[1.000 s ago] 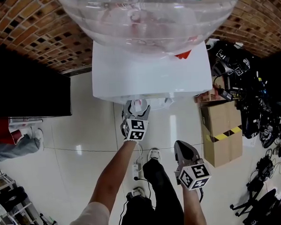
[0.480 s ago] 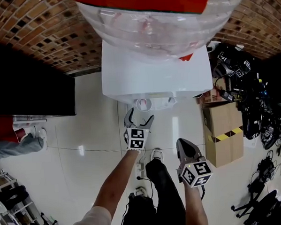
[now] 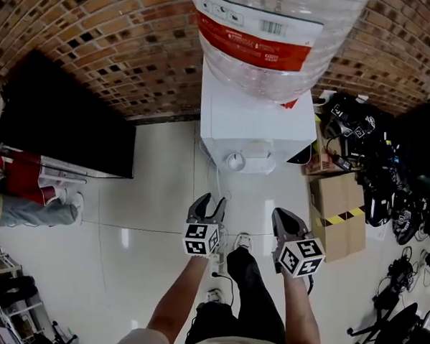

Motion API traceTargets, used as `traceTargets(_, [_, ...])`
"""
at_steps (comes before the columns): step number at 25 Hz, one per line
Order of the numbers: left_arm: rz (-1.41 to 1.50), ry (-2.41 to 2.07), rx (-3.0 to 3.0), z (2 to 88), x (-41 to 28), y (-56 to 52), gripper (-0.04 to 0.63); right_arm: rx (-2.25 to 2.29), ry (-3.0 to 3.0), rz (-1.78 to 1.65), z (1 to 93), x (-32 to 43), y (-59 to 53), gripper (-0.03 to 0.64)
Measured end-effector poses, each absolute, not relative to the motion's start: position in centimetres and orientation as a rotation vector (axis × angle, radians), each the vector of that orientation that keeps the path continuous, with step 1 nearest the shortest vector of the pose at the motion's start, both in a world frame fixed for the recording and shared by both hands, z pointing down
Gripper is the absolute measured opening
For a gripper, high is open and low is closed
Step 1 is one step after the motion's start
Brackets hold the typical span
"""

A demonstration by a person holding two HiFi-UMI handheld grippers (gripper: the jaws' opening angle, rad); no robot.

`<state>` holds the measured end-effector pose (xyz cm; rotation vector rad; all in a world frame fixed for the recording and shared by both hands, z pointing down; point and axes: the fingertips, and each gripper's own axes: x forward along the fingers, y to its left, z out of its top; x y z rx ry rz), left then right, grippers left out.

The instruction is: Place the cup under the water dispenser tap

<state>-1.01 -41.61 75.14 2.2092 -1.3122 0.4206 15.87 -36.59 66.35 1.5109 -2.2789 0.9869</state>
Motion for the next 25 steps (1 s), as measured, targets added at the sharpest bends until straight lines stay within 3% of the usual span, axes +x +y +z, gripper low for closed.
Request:
traceTargets(4, [0.421,-1.387,2.169,69.6,-4.2,-38.6,0.012,1.508,-2.313,0.96,62.4,14.3,-34.9,0.0])
traceTargets(12, [0.363,-1.459,2.144,60.0,-8.4,-29.9,0.012,1.501,-2.348,0.88,56.3,11.3,-29.2,0.0])
traceTargets(25, [0.344,-1.432,2.233,47.4,-14.3,-11.2,0.012,1.51,-2.369,0.86,47.8,4.4,-9.6,0.0])
